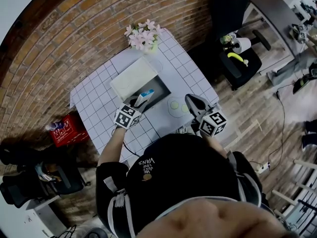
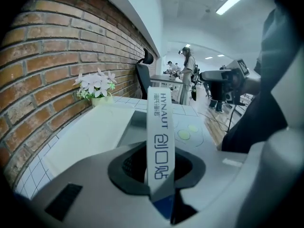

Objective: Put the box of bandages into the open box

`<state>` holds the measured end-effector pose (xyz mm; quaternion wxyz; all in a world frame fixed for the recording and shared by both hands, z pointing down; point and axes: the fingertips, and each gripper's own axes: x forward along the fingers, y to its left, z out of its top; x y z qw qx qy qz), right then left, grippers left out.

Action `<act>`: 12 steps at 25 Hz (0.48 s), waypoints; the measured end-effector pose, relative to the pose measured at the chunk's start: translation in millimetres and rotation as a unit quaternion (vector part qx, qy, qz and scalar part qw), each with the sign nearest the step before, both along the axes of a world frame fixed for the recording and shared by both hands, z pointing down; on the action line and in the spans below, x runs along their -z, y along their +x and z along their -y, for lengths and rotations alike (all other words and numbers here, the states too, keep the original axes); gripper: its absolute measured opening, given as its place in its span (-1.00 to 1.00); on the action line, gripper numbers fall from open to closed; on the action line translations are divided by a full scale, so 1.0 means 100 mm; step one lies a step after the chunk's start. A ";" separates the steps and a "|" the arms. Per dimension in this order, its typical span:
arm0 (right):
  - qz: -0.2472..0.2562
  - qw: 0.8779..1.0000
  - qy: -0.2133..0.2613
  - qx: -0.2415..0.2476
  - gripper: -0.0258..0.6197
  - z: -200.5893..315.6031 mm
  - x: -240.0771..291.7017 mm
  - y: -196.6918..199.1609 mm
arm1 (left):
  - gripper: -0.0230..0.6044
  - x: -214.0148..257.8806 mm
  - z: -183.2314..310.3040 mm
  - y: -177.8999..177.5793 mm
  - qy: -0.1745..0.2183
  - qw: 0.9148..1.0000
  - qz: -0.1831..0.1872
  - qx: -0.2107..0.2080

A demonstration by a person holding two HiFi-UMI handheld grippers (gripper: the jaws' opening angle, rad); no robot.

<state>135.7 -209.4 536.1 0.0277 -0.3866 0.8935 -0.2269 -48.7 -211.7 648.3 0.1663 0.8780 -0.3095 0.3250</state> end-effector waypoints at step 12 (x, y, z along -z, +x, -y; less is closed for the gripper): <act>0.010 1.000 -0.010 -0.012 -0.93 -0.03 -0.08 0.12 | -0.68 -0.18 -0.02 0.16 -0.056 0.996 0.027 -0.057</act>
